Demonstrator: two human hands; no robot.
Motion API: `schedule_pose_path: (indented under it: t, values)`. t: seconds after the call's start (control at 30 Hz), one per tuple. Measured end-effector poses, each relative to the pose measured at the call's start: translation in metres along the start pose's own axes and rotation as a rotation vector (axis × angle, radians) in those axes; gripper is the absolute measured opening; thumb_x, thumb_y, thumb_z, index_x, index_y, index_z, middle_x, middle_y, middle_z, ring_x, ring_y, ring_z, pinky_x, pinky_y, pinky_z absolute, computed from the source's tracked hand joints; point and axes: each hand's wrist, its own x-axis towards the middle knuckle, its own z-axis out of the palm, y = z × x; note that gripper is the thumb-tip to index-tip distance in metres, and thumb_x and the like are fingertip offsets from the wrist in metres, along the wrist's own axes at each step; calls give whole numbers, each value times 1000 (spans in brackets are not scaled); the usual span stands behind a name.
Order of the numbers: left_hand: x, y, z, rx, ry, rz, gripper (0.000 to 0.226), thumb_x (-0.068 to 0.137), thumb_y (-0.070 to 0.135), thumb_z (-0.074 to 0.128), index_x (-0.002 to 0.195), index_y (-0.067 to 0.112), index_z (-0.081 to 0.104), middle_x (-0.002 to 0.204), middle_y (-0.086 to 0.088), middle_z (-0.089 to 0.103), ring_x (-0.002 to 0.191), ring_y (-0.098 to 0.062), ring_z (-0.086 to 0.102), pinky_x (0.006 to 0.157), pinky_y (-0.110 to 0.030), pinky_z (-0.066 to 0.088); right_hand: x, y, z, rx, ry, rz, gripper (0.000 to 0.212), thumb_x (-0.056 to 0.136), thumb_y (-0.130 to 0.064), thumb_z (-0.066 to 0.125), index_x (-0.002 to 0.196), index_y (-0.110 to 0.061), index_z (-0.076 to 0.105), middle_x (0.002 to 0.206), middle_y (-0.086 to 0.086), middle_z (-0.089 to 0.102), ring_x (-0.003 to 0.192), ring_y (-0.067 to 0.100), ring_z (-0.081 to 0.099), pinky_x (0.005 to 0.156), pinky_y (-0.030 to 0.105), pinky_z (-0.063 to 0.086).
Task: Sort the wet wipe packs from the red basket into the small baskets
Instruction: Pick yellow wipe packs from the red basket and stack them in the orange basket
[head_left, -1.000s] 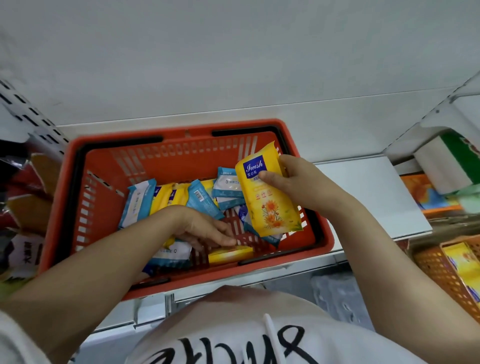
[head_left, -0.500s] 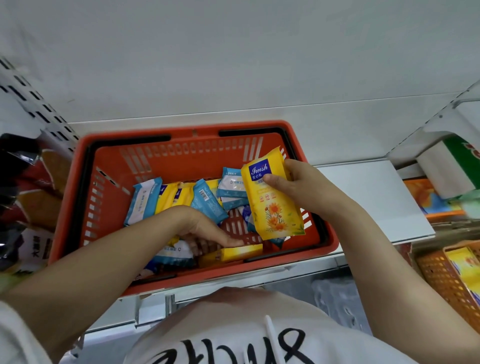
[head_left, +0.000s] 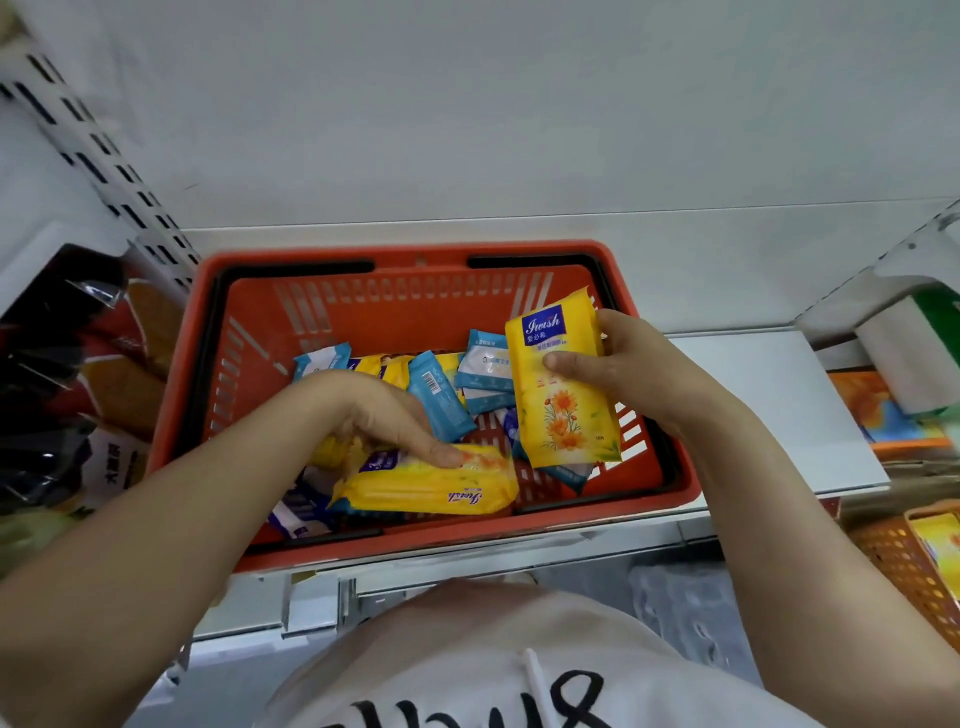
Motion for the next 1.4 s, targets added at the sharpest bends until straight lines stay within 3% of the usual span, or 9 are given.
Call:
schedule_pose_path:
  t: [0.17,0.23,0.5,0.63,0.8,0.93,1.07,1.27,1.4]
  values:
    - [-13,-18,-13,-349,451,136,90,41,71,78,112,16,72,111,-1,72,107,-18,65,97,-36,51,-3,-4,2,119,-26,-13,52,68,-34,88,113,-25,62,99,-8,75,86,11,74,70,32,61]
    - [-14,-23,-12,-549,513,237,71,41,67,80,98,24,75,92,3,77,86,-13,72,75,-26,57,-5,-6,7,174,-1,-34,48,69,-34,86,110,-24,65,97,-9,76,84,10,74,66,27,60]
    - [-21,-3,-4,-950,642,504,51,46,53,83,84,20,74,81,-5,76,64,-17,72,54,-28,57,-24,-6,19,442,164,-65,36,82,-30,77,114,-17,67,100,3,76,88,23,75,72,40,60]
    - [-32,25,10,-984,661,607,41,58,35,80,94,19,70,82,-1,76,66,-14,71,53,-26,55,-44,0,6,537,203,-114,30,87,-27,74,114,-17,68,102,7,76,92,28,73,76,43,61]
    - [-51,82,42,-966,658,730,60,61,24,79,118,16,64,101,-3,75,81,-18,73,68,-33,60,-87,26,-31,651,307,-155,31,88,-26,72,116,-14,67,101,10,76,89,29,74,71,41,61]
    - [-45,151,88,-919,648,804,51,61,23,79,111,17,67,94,-1,77,77,-16,73,63,-30,59,-142,79,-75,723,422,-161,29,87,-24,74,113,-14,68,100,10,76,87,28,74,72,43,61]
    - [-8,227,159,-860,633,732,51,56,32,82,102,15,68,88,-2,77,73,-15,71,70,-32,57,-212,160,-127,735,514,-102,29,85,-25,75,112,-17,70,103,11,75,92,33,73,77,50,60]
    - [56,341,273,-870,535,615,37,68,28,84,96,14,65,87,-4,74,64,-11,70,58,-26,55,-312,273,-198,724,636,45,23,84,-21,77,104,-14,71,93,7,77,79,23,74,69,38,61]
    - [79,394,312,-841,505,582,34,73,24,83,101,12,66,95,-9,74,69,-16,69,60,-28,54,-343,325,-237,764,679,130,38,80,-18,80,114,-10,66,91,5,77,78,19,75,63,32,59]
